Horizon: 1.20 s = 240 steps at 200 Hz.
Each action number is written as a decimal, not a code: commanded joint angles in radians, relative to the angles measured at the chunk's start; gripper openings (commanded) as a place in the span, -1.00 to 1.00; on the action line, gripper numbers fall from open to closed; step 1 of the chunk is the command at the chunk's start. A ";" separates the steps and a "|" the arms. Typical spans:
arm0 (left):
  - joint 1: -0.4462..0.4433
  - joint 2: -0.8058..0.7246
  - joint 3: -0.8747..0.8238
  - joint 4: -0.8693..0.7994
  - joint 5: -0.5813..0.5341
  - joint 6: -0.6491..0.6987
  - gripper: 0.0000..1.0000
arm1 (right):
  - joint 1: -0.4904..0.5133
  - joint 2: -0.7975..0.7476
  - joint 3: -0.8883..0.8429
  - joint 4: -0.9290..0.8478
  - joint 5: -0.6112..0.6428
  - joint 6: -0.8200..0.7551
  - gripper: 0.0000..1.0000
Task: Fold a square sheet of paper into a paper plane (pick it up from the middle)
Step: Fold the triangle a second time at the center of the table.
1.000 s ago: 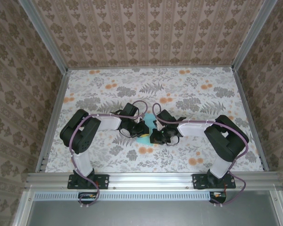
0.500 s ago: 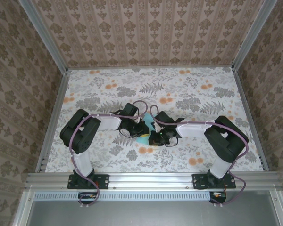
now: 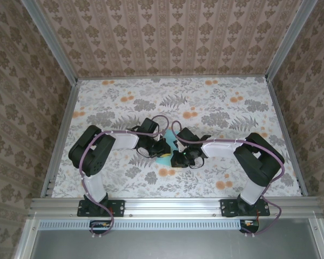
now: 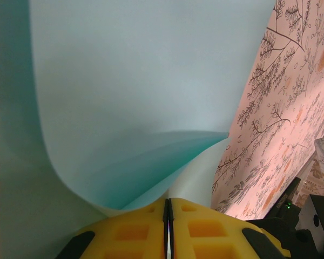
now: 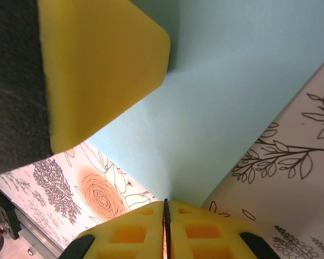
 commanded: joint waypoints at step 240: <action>-0.004 0.044 -0.007 -0.101 -0.087 0.005 -0.77 | 0.003 -0.065 0.045 -0.085 0.049 -0.039 -0.78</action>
